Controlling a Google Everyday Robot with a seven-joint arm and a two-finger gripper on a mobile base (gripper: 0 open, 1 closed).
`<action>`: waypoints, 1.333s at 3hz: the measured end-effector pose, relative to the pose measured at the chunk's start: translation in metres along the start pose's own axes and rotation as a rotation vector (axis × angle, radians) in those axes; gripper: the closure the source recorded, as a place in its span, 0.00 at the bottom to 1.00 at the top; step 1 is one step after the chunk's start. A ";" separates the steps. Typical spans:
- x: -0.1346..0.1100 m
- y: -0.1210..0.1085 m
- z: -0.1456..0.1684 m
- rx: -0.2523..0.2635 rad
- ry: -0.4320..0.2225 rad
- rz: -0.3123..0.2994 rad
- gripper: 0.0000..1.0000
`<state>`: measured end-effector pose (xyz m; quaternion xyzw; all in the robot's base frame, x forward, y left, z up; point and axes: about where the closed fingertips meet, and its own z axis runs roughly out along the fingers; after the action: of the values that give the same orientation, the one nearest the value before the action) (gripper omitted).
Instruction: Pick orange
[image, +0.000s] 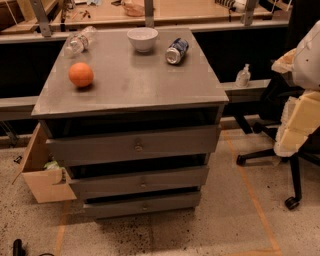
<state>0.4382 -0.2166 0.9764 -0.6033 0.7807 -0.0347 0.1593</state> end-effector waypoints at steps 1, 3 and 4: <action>-0.002 -0.001 0.001 0.000 -0.010 0.001 0.00; -0.089 -0.037 0.049 -0.027 -0.386 -0.029 0.00; -0.154 -0.056 0.085 -0.032 -0.537 -0.027 0.00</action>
Offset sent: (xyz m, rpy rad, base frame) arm 0.0573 0.0526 -0.0144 0.3985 -0.0901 0.0802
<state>0.5495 -0.0729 0.9421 -0.6038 0.7027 0.1370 0.3507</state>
